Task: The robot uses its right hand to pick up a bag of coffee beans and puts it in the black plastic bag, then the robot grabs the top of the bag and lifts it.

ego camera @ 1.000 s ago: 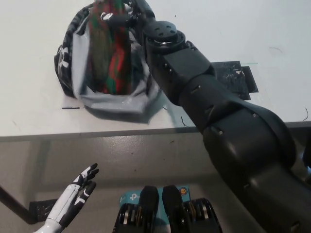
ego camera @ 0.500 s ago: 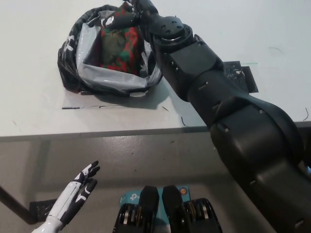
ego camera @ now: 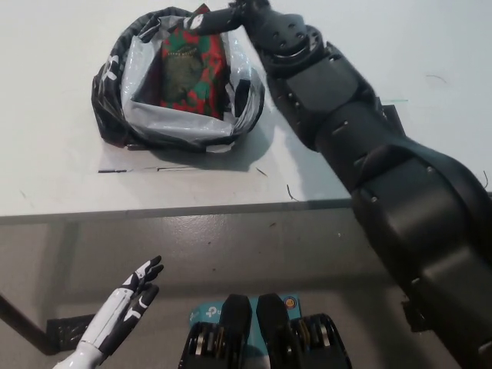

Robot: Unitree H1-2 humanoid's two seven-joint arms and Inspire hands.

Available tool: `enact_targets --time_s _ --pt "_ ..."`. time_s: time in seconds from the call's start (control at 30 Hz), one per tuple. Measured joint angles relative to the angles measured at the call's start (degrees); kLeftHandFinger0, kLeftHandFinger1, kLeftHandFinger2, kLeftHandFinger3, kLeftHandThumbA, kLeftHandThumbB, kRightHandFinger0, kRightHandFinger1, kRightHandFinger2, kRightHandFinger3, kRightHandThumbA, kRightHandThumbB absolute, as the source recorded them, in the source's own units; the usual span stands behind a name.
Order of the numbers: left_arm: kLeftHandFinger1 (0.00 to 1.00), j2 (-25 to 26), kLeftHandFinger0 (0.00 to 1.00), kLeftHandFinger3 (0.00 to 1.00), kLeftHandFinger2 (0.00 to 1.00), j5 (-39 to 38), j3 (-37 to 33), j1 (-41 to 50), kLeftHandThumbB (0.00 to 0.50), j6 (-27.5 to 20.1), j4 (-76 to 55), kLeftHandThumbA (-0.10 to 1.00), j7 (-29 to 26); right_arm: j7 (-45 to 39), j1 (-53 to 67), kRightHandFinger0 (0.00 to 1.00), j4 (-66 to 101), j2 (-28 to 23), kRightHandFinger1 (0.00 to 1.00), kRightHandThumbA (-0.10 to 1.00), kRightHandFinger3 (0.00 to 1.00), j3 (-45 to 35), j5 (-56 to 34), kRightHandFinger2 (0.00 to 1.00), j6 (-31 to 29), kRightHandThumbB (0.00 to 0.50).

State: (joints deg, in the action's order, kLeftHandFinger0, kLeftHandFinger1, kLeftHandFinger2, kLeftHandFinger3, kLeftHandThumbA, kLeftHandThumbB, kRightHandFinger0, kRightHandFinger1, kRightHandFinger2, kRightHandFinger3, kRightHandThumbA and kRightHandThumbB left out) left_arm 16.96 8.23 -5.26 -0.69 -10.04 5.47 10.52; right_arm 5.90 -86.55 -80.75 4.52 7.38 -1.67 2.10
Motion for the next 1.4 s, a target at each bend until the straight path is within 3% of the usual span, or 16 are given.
enact_targets --time_s 0.1,0.2,0.4,0.73,0.87,1.2,1.4 --pt "1.0 0.0 1.0 1.0 1.0 0.0 0.0 0.1 0.262 0.0 -0.1 0.99 0.2 1.0 0.2 1.0 0.7 -1.2 1.0 0.82 1.0 1.6 2.1 1.0 -0.9 0.34" --pt "1.0 0.0 1.0 1.0 1.0 0.0 -0.1 0.6 0.261 0.0 -0.3 0.98 0.4 1.7 0.7 1.0 0.9 -1.9 1.0 0.9 1.0 2.9 3.5 1.0 -1.4 0.387" --pt "1.0 0.0 1.0 1.0 1.0 0.0 -0.2 1.2 0.25 0.0 -0.3 1.0 0.4 2.5 3.1 1.0 0.9 -2.0 1.0 0.9 1.0 5.4 6.1 1.0 -1.5 0.336" --pt "1.0 0.0 1.0 1.0 1.0 0.4 -0.4 1.2 0.247 -0.1 -0.3 1.0 0.4 3.1 5.8 1.0 0.5 -1.7 1.0 0.89 1.0 6.0 7.6 1.0 -0.2 0.385" --pt "1.0 0.0 1.0 1.0 1.0 0.4 -0.4 1.2 0.253 -0.1 -0.3 1.0 0.4 3.7 6.2 1.0 0.3 -0.7 1.0 0.89 1.0 5.9 7.9 1.0 0.4 0.362" --pt "1.0 0.0 1.0 1.0 1.0 0.4 -0.4 1.2 0.252 -0.1 -0.2 0.98 0.4 3.8 7.2 1.0 -0.3 1.1 1.0 0.95 1.0 5.8 8.5 1.0 1.8 0.365" --pt "1.0 0.0 1.0 1.0 1.0 0.4 -0.4 1.2 0.246 -0.1 -0.2 0.98 0.4 3.7 7.6 1.0 -1.0 1.6 1.0 0.91 1.0 5.4 8.6 1.0 3.3 0.356"
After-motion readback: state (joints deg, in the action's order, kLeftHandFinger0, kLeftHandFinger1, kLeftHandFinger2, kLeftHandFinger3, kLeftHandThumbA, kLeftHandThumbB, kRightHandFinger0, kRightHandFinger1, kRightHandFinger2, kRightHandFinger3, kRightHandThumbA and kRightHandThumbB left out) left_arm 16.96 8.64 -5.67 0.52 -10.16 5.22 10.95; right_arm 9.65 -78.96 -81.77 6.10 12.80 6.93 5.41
